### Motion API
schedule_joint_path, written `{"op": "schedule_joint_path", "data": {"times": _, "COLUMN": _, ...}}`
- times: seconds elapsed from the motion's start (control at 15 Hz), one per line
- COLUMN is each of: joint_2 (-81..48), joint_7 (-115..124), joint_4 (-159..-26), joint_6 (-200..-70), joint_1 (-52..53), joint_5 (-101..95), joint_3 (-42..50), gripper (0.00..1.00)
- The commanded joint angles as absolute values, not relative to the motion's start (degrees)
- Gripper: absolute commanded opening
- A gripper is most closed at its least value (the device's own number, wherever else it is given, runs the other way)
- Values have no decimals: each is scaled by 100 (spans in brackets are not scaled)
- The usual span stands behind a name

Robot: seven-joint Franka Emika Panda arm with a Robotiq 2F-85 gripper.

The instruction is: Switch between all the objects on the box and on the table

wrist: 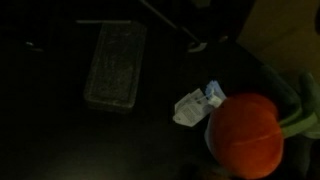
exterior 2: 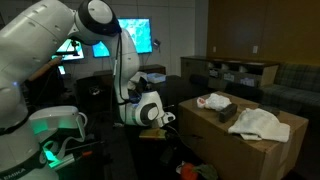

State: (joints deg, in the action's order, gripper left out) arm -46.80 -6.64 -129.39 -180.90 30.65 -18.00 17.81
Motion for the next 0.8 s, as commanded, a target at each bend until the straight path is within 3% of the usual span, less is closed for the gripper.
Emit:
{"op": "schedule_joint_path", "data": {"times": 0.0, "joint_2": -3324, "joint_7": -1421, "joint_4": -13986, "joint_6": -17734, "joint_1": 2123, "joint_5": -2171, "joint_3": 1305, "gripper": 100}}
{"op": "schedule_joint_path", "data": {"times": 0.53, "joint_2": -849, "joint_7": -2661, "joint_4": -15011, "joint_6": -15623, "joint_1": 30, "joint_5": -1761, "joint_3": 20, "gripper": 100}}
{"op": "schedule_joint_path", "data": {"times": 0.73, "joint_2": 73, "joint_7": -3401, "joint_4": -15064, "joint_6": -14660, "joint_1": -311, "joint_5": -1047, "joint_3": -121, "gripper": 100}}
